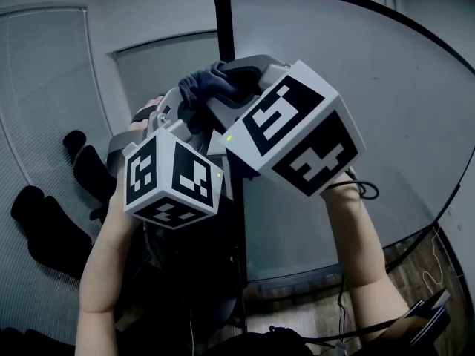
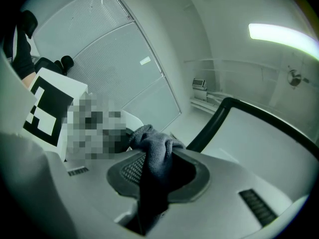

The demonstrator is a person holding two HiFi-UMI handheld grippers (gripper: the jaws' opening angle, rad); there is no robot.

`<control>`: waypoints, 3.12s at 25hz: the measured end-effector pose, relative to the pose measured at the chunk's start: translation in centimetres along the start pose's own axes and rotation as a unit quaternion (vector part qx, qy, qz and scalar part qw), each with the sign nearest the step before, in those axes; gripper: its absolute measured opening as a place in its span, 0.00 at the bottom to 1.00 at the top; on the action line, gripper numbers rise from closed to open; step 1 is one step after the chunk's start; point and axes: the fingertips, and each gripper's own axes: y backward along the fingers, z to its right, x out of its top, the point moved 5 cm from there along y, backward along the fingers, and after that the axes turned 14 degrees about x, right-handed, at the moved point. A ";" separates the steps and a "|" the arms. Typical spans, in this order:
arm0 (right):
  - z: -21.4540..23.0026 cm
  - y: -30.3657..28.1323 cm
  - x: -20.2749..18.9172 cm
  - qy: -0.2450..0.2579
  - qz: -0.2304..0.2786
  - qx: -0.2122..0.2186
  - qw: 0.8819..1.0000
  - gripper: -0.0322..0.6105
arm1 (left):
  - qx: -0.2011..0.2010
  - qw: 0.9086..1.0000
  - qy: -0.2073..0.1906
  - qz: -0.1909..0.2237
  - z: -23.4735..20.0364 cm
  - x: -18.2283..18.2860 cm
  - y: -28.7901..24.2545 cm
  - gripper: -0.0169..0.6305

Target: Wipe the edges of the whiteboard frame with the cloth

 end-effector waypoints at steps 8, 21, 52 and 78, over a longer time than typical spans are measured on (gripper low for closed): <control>-0.9 -0.2 -1.4 -0.008 0.000 0.011 1.000 0.20 | 0.002 1.000 0.005 -0.003 1.8 -0.4 0.2 0.05; -3.3 -1.1 -3.1 -0.026 -0.006 0.033 0.999 0.20 | -0.013 1.000 -0.009 -0.008 4.4 -1.9 1.8 0.05; -8.8 -2.2 -8.3 -0.091 -0.019 0.076 0.993 0.20 | -0.056 0.998 0.002 -0.027 11.5 -4.2 4.9 0.05; -14.4 -3.5 -13.8 -0.154 -0.024 0.108 0.982 0.20 | -0.088 0.994 0.023 -0.062 18.4 -6.7 7.7 0.05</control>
